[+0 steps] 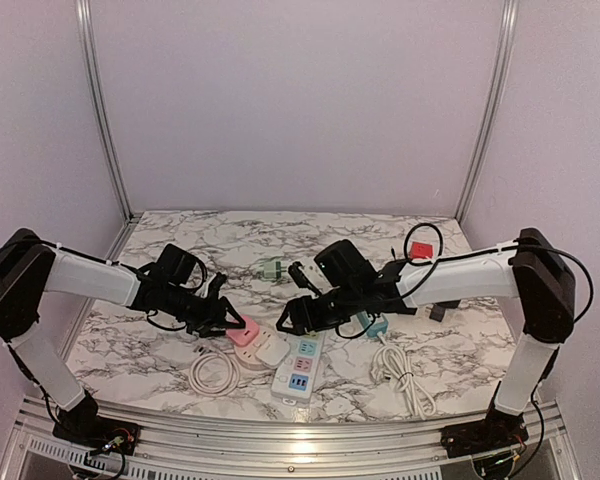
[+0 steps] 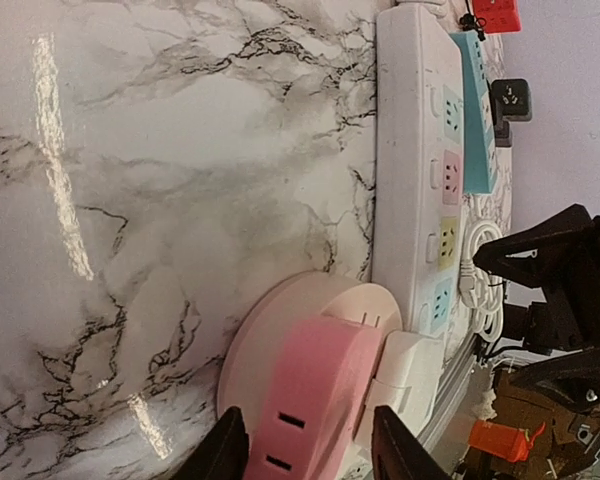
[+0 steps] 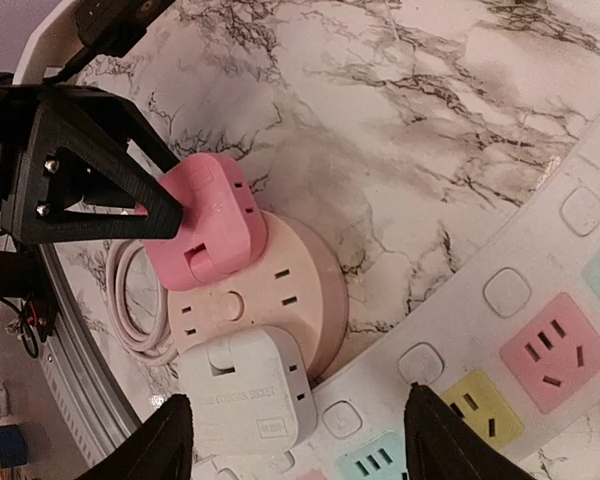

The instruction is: Pull the plug off the socket

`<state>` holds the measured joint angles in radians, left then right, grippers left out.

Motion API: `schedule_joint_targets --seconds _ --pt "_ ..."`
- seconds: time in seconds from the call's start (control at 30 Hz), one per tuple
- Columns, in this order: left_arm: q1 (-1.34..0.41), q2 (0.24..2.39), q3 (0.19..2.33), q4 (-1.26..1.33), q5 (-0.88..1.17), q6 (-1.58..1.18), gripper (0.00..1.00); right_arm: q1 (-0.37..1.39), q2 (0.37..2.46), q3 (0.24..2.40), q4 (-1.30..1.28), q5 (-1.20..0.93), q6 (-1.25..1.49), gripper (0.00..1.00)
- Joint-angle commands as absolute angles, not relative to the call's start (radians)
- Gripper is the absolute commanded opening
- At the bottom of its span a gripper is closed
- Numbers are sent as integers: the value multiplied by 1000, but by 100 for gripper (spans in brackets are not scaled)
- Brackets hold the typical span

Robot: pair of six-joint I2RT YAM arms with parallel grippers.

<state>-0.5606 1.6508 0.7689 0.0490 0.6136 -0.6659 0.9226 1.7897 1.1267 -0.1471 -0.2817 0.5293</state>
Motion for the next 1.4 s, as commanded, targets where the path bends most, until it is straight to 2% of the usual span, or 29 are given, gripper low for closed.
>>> schedule_joint_targets --seconds 0.0,0.27,0.4,0.8,1.03,1.37 --pt "-556 1660 756 103 697 -685 38 924 1820 1171 -183 -267 503 69" --pt "-544 1664 729 173 714 -742 10 925 1841 1203 -194 -261 491 69" --pt "-540 1617 691 251 665 -809 2 925 1852 1228 -213 -240 472 69" --pt "-575 1360 627 134 272 -848 0 936 1940 1388 -259 -172 429 68" --pt "-641 1358 568 184 155 -928 0 957 2029 1492 -249 -199 438 56" --pt "-681 1355 536 209 76 -1000 0 988 2078 1536 -236 -234 446 21"
